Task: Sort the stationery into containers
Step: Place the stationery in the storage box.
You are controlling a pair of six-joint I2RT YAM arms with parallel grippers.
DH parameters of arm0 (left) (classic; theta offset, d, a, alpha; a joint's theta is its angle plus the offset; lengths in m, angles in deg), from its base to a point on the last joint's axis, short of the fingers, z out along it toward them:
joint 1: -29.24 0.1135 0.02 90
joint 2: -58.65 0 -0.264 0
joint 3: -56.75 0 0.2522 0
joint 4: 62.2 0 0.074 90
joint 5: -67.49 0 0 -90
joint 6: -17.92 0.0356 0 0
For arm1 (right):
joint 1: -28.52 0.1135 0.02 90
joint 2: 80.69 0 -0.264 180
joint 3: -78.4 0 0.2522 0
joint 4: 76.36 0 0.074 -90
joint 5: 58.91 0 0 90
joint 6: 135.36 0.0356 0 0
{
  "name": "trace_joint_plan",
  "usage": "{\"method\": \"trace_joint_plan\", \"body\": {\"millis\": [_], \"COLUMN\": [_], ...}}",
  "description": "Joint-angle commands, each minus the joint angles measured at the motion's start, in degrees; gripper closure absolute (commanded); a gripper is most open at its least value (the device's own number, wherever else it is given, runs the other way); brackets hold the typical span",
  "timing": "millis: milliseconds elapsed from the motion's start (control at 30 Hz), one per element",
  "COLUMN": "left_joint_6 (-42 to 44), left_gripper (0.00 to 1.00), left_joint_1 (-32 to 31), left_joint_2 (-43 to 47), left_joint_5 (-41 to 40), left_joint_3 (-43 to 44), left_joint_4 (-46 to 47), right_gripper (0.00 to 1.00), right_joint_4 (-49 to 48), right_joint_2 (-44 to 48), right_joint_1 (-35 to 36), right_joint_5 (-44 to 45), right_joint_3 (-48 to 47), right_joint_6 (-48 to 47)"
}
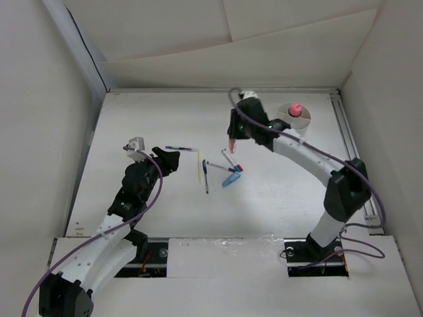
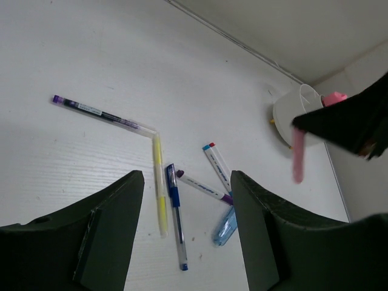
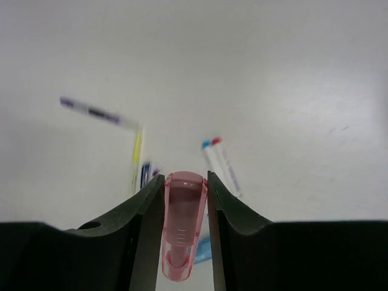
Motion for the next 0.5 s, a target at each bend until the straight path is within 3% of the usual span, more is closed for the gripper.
{"method": "trace_joint_plan", "body": {"millis": [0,167,267,467], "left_joint_6": [-0.13,-0.13,-0.13,-0.13], "left_gripper": [0.44,0.44,0.44,0.44], "left_joint_1": [-0.22,-0.22,-0.22,-0.22], "left_joint_2": [0.73,0.73,0.73,0.73], "left_joint_5": [0.07,0.69,0.69,0.69], "left_joint_3": [2.39,2.39,2.39,2.39], "left_joint_4": [1.96,1.96,1.96,2.49], "right_gripper": [0.81,0.80,0.81,0.81], "right_joint_4": [-7.07,-14.03,-14.04,-12.99], "right_joint_2": [7.89,10.36,5.19,-4.57], "right_joint_1": [-8.31,-24.31,-31.94,-38.04], "right_joint_5": [1.04,11.67,14.48,18.71], "right_joint_3": [-3.70,-3.69,-8.60,-17.93], "right_joint_6": [1.21,4.73,6.05,5.97]}}
